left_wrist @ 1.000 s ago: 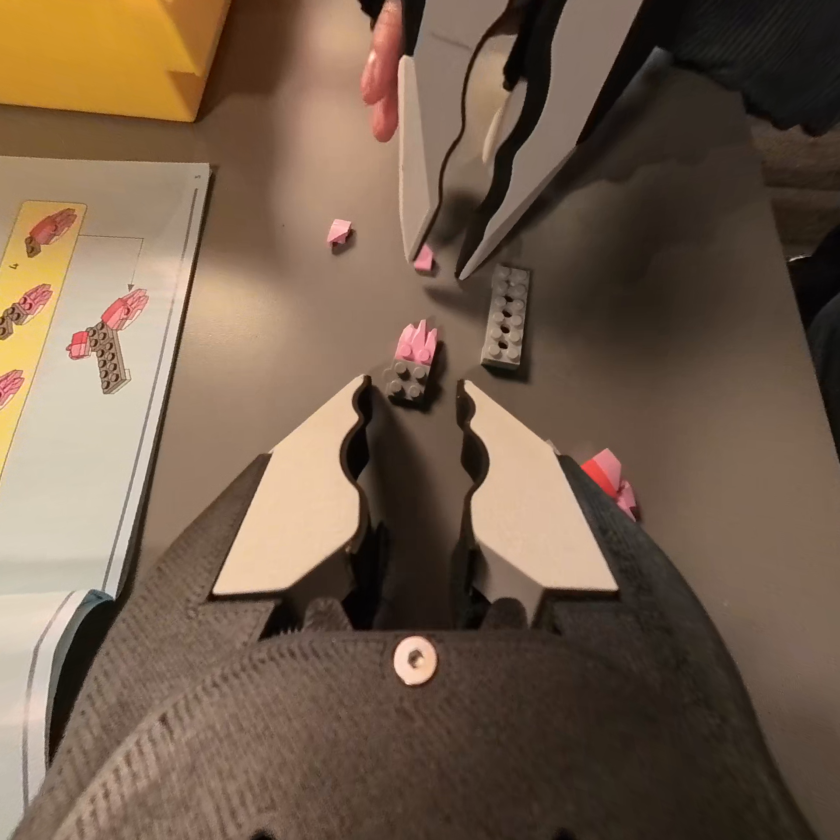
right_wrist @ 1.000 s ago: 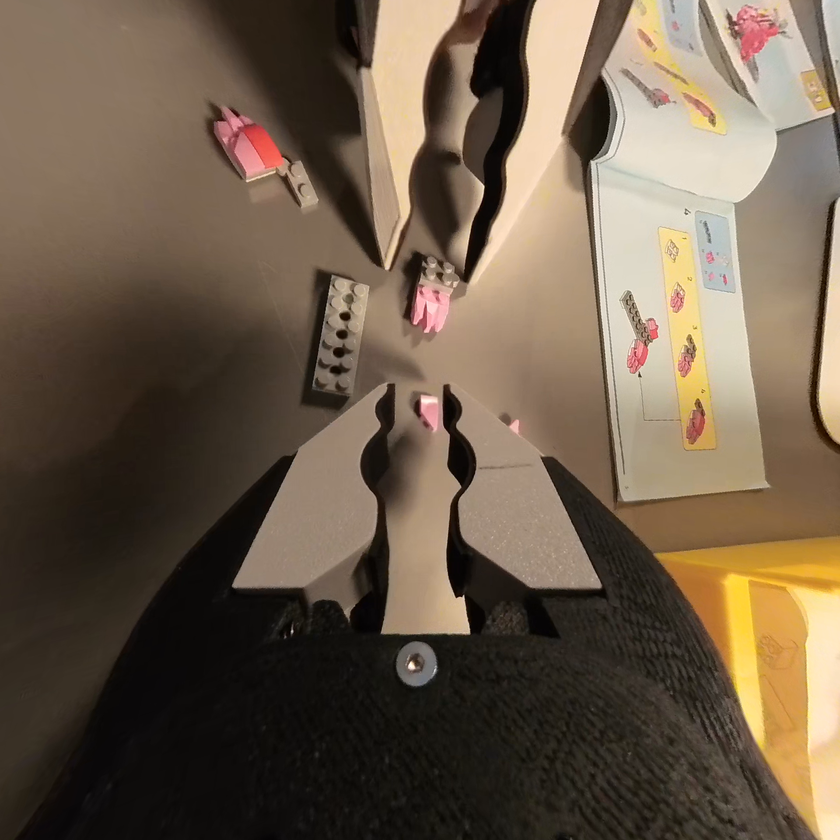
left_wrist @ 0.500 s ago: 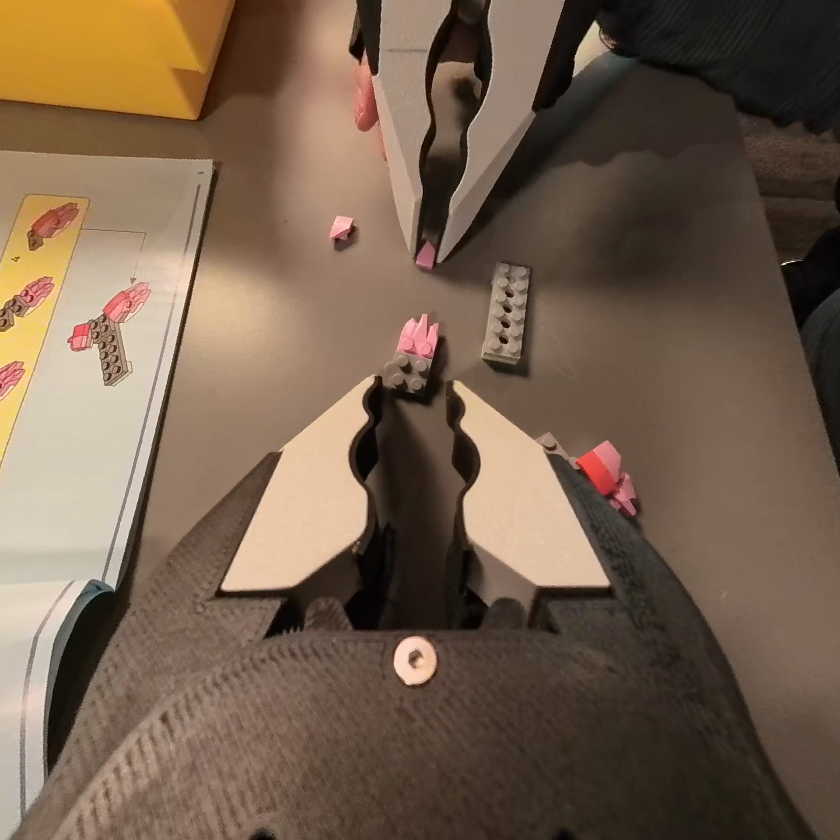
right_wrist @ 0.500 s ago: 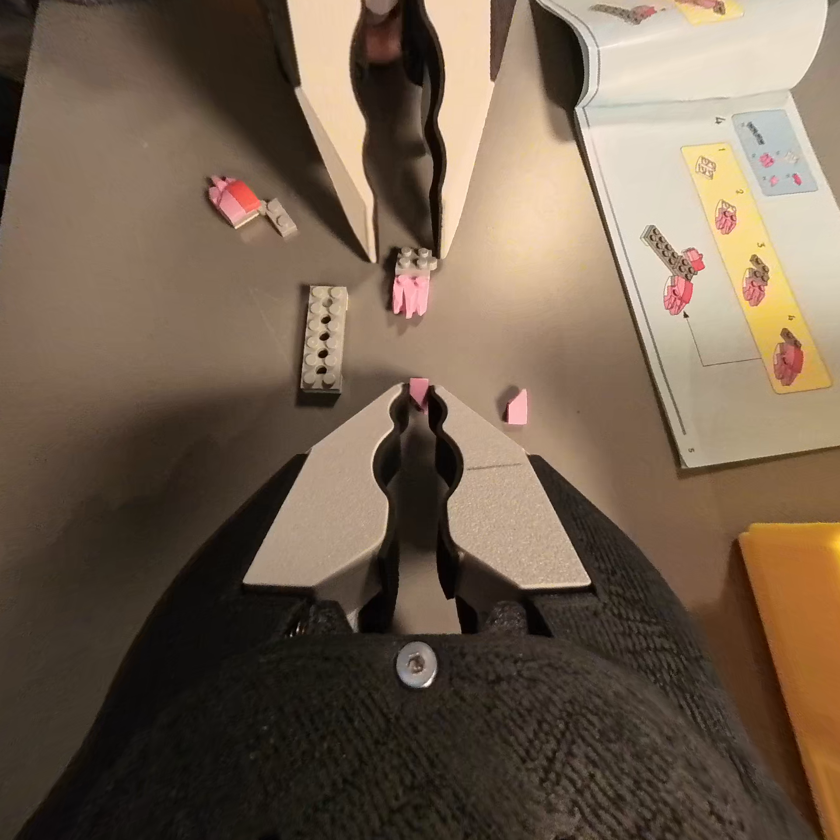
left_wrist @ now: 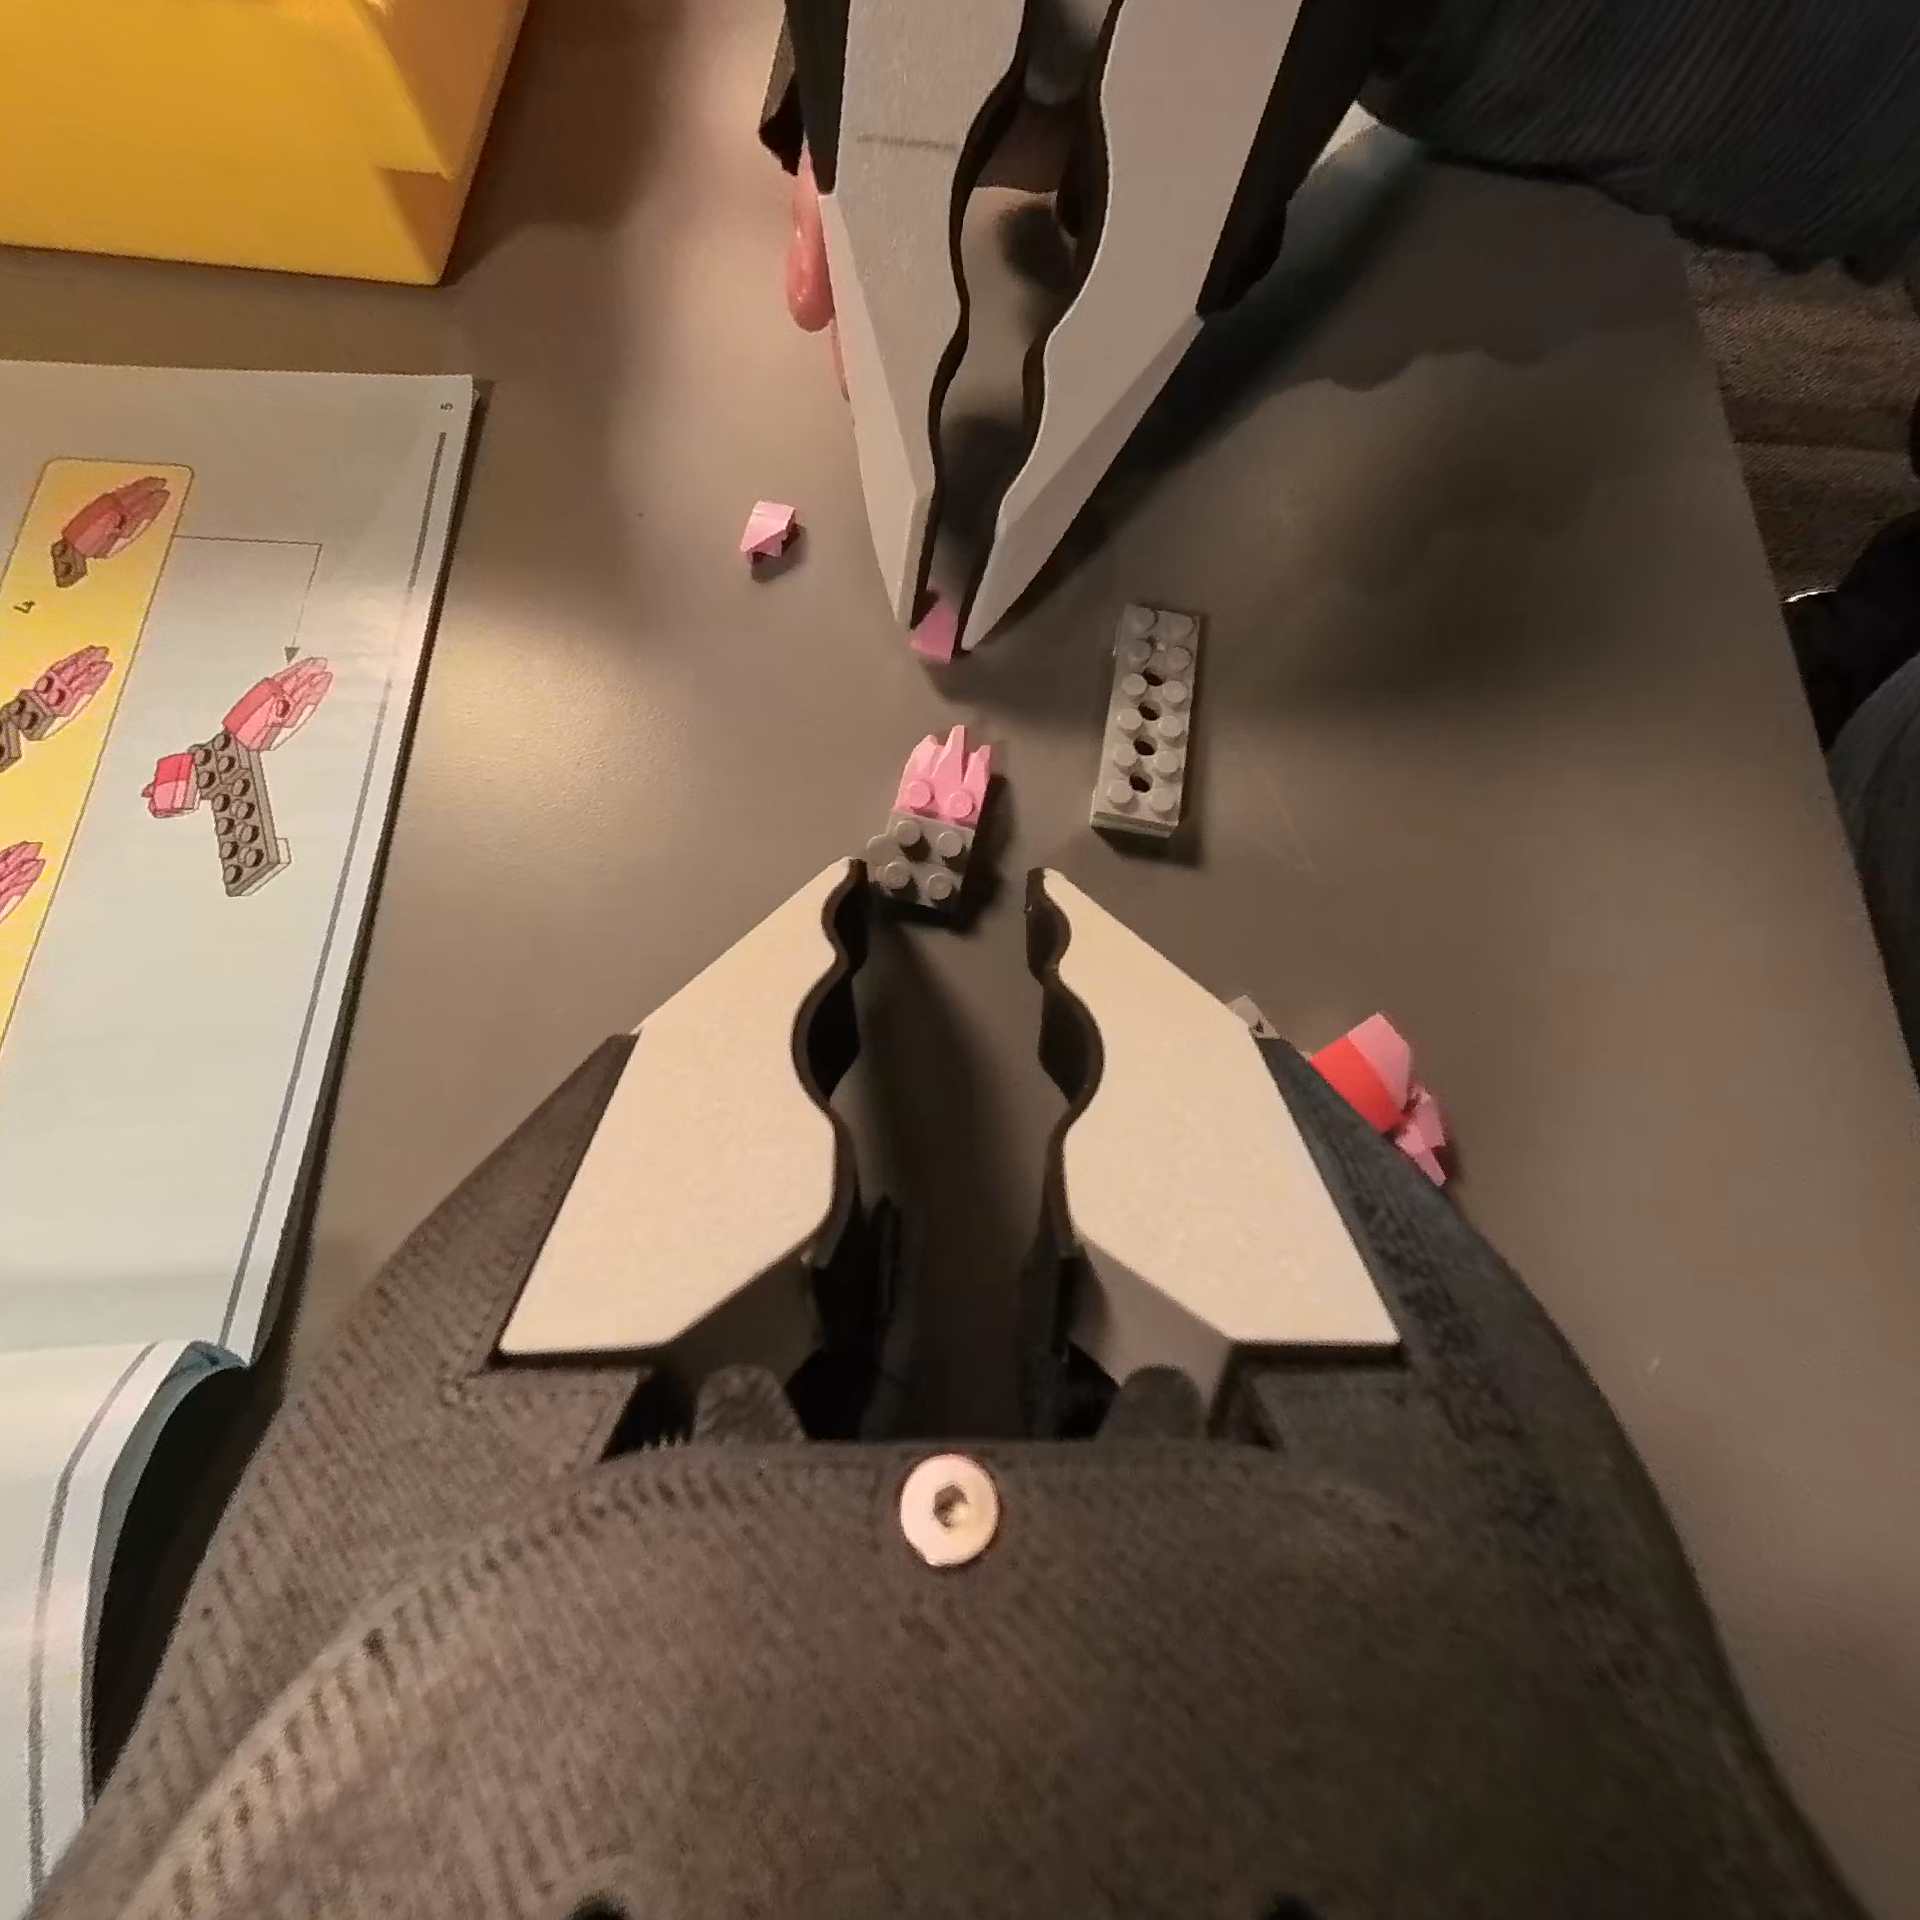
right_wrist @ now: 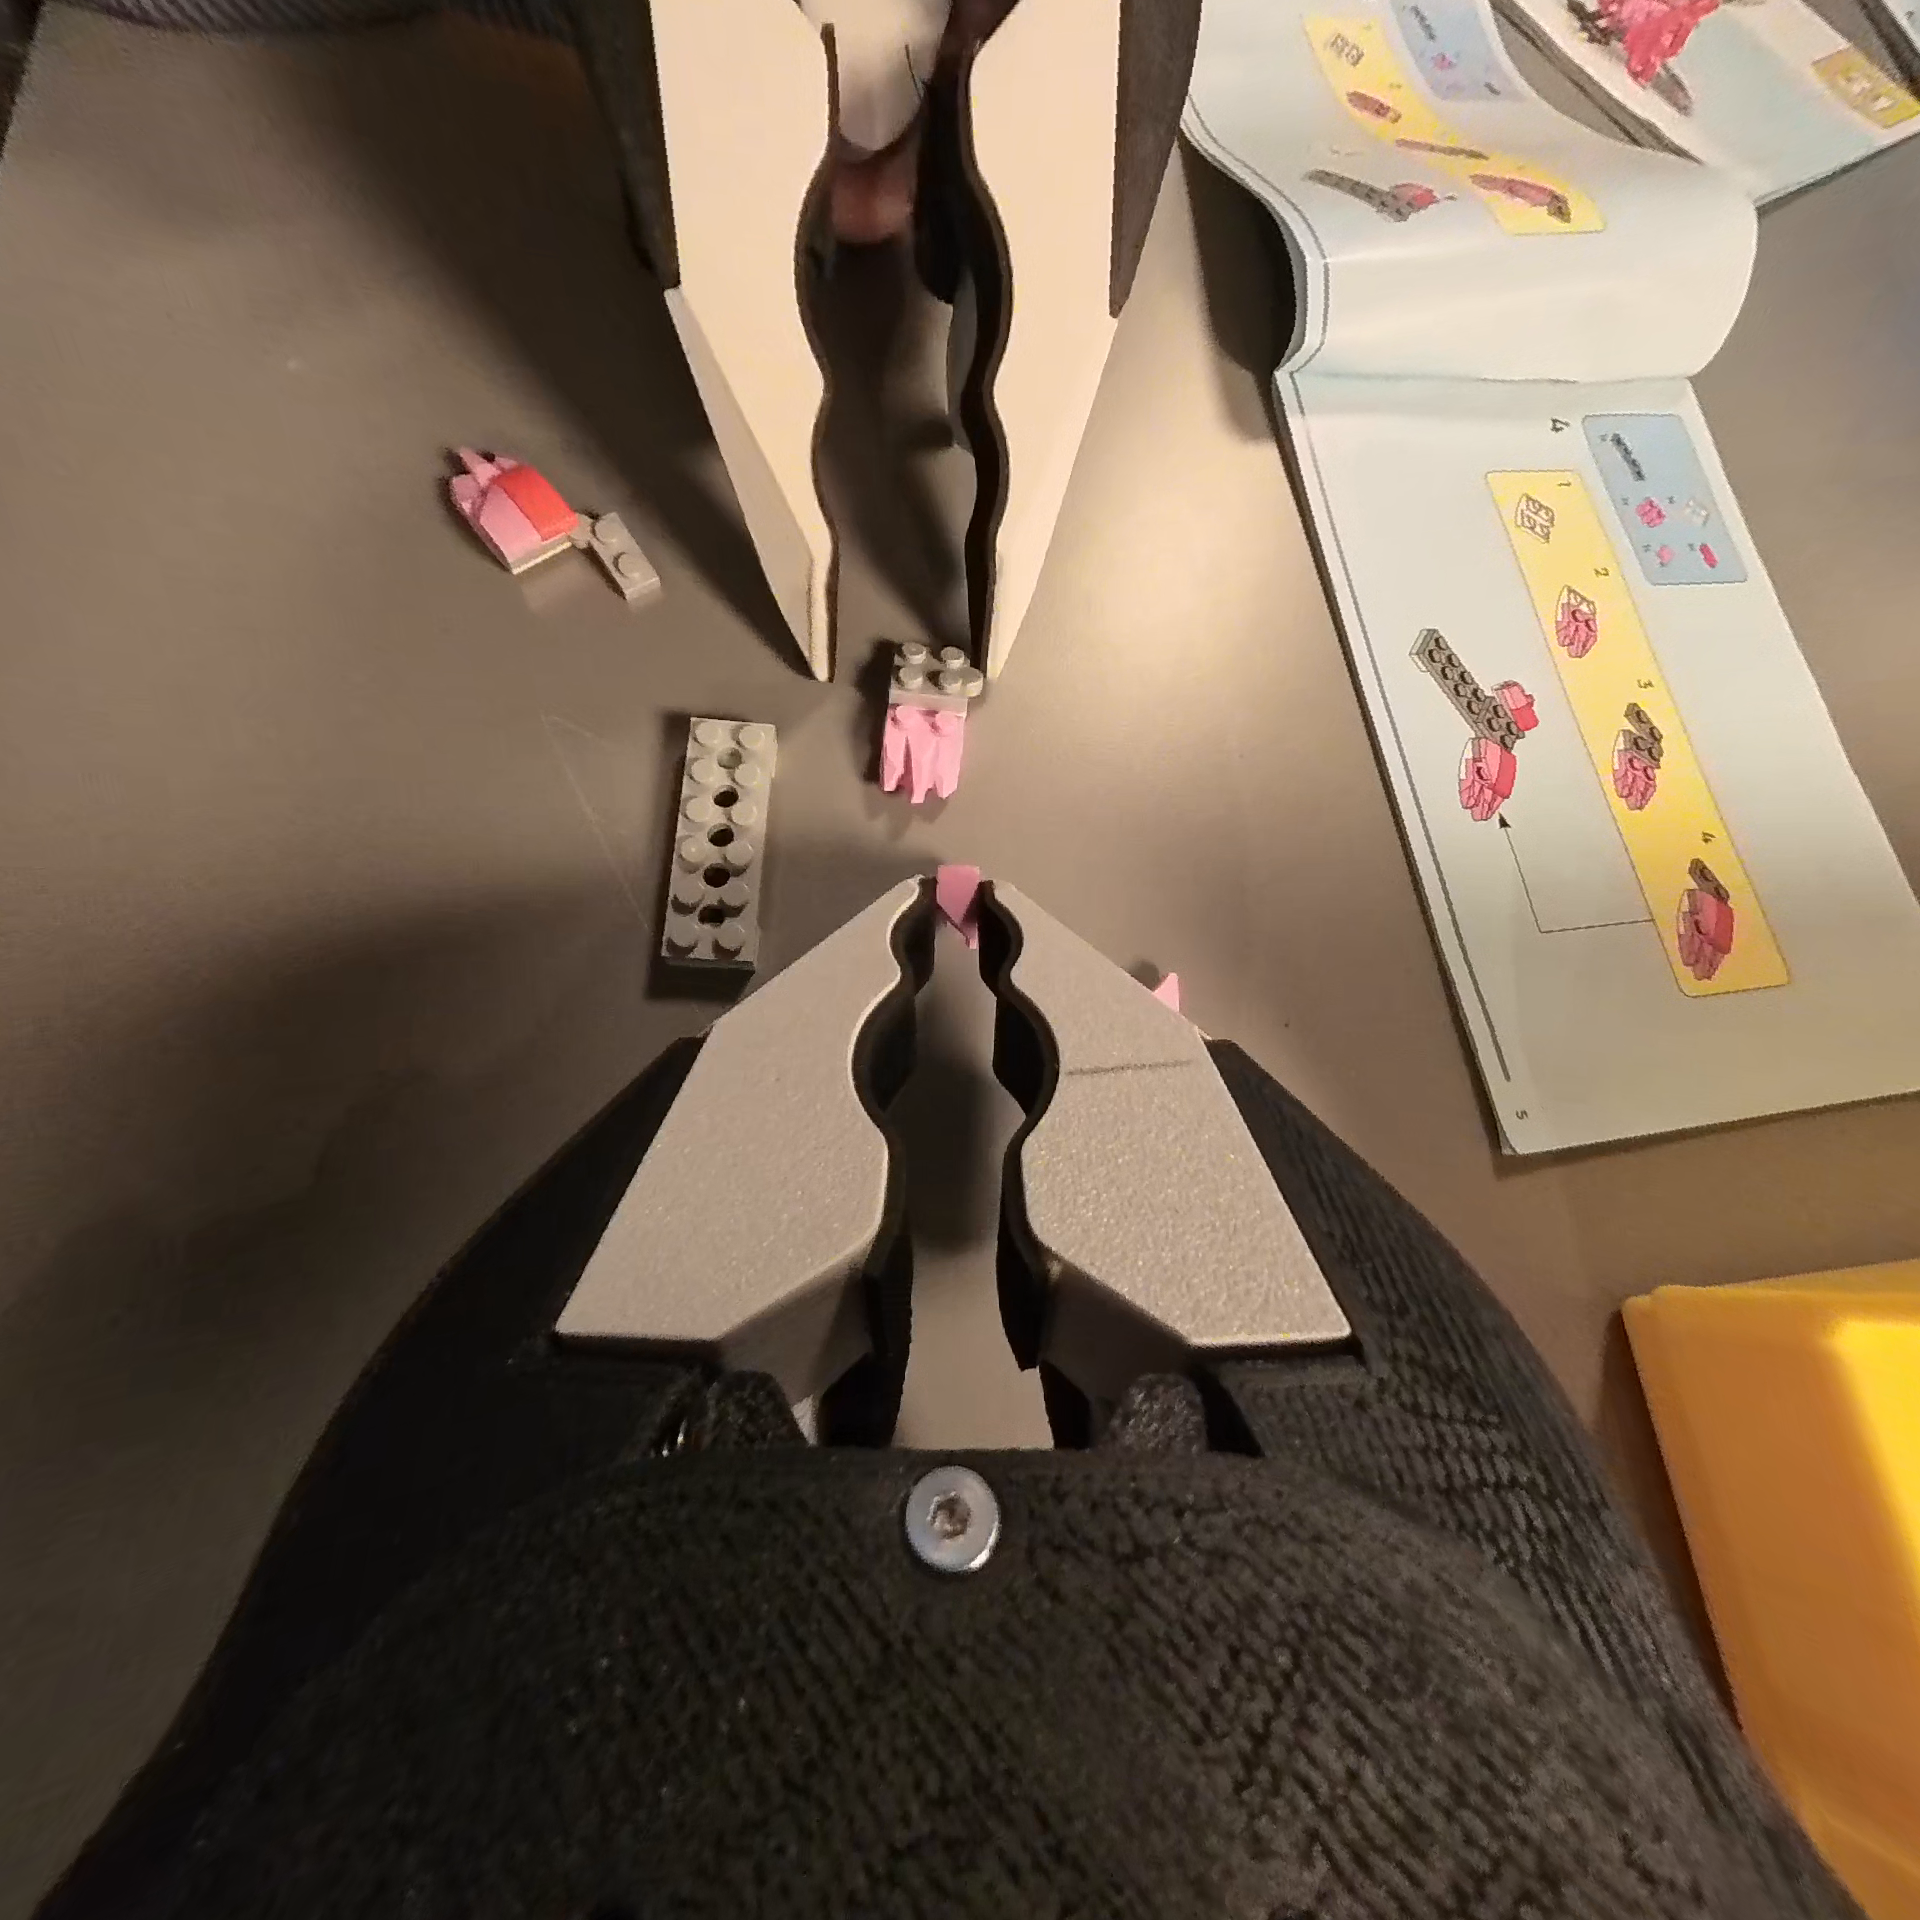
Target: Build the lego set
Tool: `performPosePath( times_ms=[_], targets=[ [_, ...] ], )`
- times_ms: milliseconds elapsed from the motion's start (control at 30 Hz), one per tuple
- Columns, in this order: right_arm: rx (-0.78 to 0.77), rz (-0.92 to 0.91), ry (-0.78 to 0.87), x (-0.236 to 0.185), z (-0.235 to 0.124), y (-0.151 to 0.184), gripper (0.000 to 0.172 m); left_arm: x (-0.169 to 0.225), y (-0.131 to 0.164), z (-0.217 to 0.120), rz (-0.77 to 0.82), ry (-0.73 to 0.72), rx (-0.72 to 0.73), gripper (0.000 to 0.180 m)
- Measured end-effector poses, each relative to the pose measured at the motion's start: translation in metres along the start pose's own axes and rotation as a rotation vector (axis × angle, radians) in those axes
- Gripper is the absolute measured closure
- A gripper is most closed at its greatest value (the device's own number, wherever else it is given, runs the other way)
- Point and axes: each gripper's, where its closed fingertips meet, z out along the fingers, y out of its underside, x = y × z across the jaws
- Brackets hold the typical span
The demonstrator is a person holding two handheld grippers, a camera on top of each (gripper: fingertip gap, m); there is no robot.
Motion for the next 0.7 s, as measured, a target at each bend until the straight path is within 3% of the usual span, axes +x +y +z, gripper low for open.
performPosePath(
  times_ms=[300, 600, 700],
  targets=[
    [0.012, -0.011, 0.009, 0.0004, 0.0007, -0.0021, 0.166, 0.0024, -0.0002, 0.0003, -0.006, 0.017, 0.000, 0.165],
    [0.018, -0.015, 0.008, -0.0004, 0.0007, -0.0031, 0.166, 0.0029, -0.0012, 0.0012, -0.005, 0.015, 0.002, 0.166],
    [0.038, -0.021, 0.014, -0.0001, 0.0003, -0.0072, 0.166, 0.0061, -0.0028, 0.0025, -0.007, 0.027, 0.006, 0.150]
  ],
)
